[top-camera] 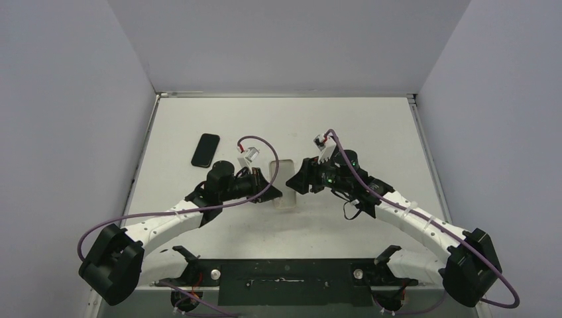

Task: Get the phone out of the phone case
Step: Place the phone case at the center of the board.

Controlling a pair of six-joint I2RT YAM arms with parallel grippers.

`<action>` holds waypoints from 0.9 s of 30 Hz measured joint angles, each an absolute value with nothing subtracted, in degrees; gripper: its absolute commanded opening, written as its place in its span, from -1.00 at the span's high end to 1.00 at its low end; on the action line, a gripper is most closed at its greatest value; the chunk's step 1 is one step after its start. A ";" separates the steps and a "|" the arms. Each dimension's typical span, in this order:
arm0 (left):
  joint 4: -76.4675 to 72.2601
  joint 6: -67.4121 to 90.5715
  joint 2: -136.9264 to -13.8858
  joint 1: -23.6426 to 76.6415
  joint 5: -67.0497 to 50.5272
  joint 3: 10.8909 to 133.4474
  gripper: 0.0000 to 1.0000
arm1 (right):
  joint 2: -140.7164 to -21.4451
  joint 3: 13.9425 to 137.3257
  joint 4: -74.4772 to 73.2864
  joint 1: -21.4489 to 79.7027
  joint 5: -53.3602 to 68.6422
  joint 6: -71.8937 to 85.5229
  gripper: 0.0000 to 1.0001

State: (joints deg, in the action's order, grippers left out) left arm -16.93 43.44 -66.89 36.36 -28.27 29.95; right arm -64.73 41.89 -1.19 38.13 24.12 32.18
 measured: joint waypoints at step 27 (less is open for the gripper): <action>-19.42 43.55 -65.08 36.71 -25.78 29.74 -0.10 | -68.34 52.14 -16.64 39.62 19.62 21.67 1.00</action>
State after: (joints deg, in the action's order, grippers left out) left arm -19.42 43.55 -65.08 36.71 -25.78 29.74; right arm -68.34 52.14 -16.64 39.62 19.62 21.67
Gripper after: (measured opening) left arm 0.437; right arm 0.090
